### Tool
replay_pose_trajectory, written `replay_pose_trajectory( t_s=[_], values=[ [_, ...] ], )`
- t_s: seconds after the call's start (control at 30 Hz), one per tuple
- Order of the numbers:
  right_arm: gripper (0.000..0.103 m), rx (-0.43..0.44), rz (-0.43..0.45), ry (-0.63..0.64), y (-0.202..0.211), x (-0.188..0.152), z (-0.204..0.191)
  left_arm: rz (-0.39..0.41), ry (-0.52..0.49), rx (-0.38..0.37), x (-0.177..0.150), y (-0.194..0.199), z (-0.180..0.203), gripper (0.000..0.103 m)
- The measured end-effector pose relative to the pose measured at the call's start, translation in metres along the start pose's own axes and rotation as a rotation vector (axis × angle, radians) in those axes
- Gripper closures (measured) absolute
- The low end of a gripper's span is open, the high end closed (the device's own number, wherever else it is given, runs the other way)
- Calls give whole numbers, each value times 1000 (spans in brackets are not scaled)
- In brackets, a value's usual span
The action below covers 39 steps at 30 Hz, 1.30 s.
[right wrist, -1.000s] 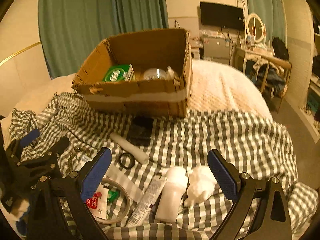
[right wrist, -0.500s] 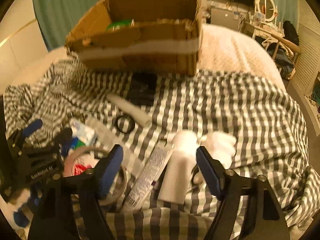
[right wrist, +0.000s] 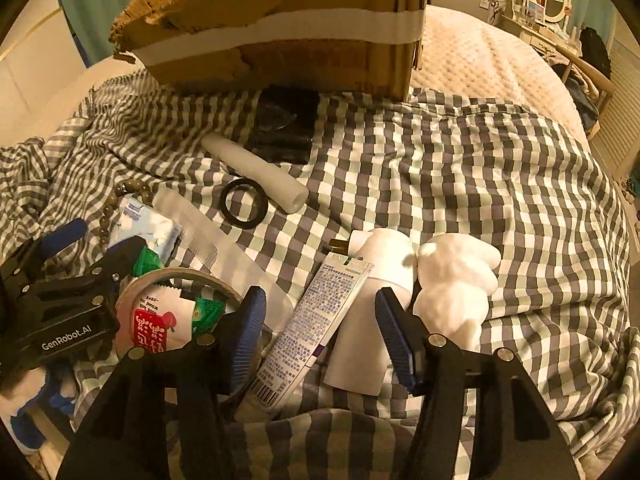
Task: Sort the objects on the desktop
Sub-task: 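Grasp the blue Vinda tissue pack with the left gripper while the right grasps the white toothpaste tube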
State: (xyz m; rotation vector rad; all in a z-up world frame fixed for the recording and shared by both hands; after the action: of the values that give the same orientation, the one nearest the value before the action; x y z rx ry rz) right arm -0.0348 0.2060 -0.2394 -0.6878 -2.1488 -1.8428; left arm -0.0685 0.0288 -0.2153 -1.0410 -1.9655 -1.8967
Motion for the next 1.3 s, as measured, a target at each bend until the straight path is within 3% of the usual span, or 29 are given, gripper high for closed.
replay_pose_trajectory(
  t_s=[0.17, 0.3, 0.37, 0.43, 0.47, 0.53, 0.77, 1.3],
  values=[
    [40, -15, -17, -11, -5, 0, 3, -34, 12, -54, 5, -13, 2, 0],
    [44, -28, -9, 6, -4, -3, 0, -39, -29, -99, 8, -12, 13, 1],
    [49, -32, -8, 15, -2, -5, -2, -35, -56, -141, 8, -9, 22, 14],
    [54, -32, -13, 34, -3, -7, -5, -46, -58, -172, 6, -8, 29, 39],
    [55, -34, -14, 42, -4, -8, -6, -51, -62, -176, 5, -8, 30, 44],
    [84, -18, -38, 45, -9, -8, -8, -52, -62, -164, 5, -9, 28, 52],
    [89, 13, -35, 40, -10, -8, -8, -10, -108, -87, 10, 6, 33, 59],
    [95, 86, 97, 63, 23, -2, -19, 125, -53, 5, 33, 44, 8, 60]
  ],
)
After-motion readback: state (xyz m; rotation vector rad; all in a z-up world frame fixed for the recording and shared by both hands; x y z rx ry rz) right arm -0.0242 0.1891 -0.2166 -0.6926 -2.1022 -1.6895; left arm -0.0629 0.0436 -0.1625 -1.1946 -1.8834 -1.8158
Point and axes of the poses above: each gripper's, at about its wrist camera, not at the fingertips, and y roughly against the way its jaws point, z to its right, x to its top, the point moved 4 cm from there along -y, roughly the way its jaws point, and after that the axes turned 13 degrees about -y, right-handed, at the moved point
